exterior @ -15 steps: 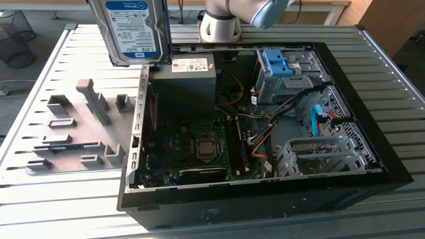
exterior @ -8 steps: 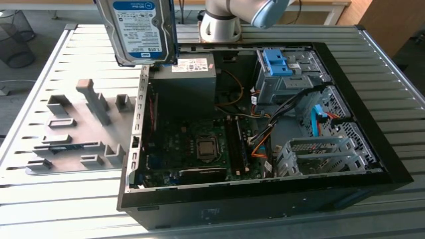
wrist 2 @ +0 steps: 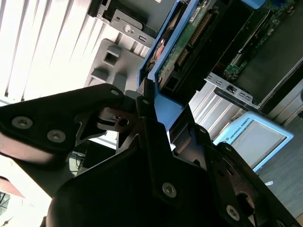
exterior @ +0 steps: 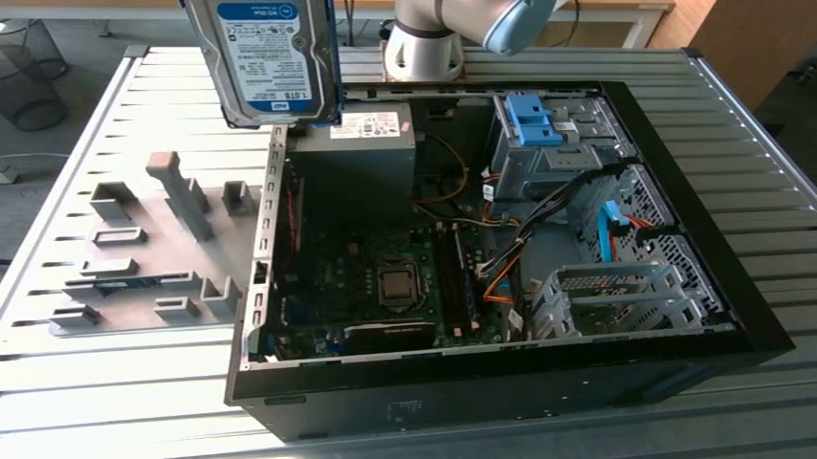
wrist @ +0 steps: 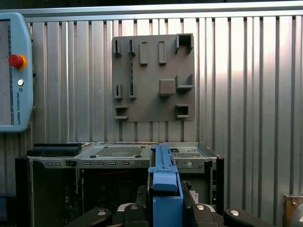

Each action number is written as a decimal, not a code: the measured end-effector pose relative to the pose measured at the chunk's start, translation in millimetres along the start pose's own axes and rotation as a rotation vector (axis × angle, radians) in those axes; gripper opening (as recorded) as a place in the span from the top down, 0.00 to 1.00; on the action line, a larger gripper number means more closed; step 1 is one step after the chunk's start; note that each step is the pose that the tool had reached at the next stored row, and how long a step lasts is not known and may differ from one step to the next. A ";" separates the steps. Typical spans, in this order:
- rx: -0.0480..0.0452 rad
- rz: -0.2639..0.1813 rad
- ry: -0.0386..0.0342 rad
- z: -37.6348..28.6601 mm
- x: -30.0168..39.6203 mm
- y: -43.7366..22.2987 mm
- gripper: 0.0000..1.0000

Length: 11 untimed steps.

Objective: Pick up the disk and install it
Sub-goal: 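Pick up the disk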

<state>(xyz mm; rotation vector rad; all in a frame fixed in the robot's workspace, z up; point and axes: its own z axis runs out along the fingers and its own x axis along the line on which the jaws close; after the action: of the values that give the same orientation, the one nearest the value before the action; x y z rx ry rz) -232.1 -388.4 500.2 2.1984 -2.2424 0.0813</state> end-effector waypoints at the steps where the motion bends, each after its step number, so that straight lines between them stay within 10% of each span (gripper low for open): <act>1: 0.0000 0.000 0.0000 0.0 0.1 0.0 0.64; 11: 0.0000 0.000 0.0000 0.1 0.8 0.1 0.64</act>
<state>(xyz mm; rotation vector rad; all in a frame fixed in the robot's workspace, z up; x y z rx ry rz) -232.2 -389.2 500.2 2.1983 -2.2426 0.0813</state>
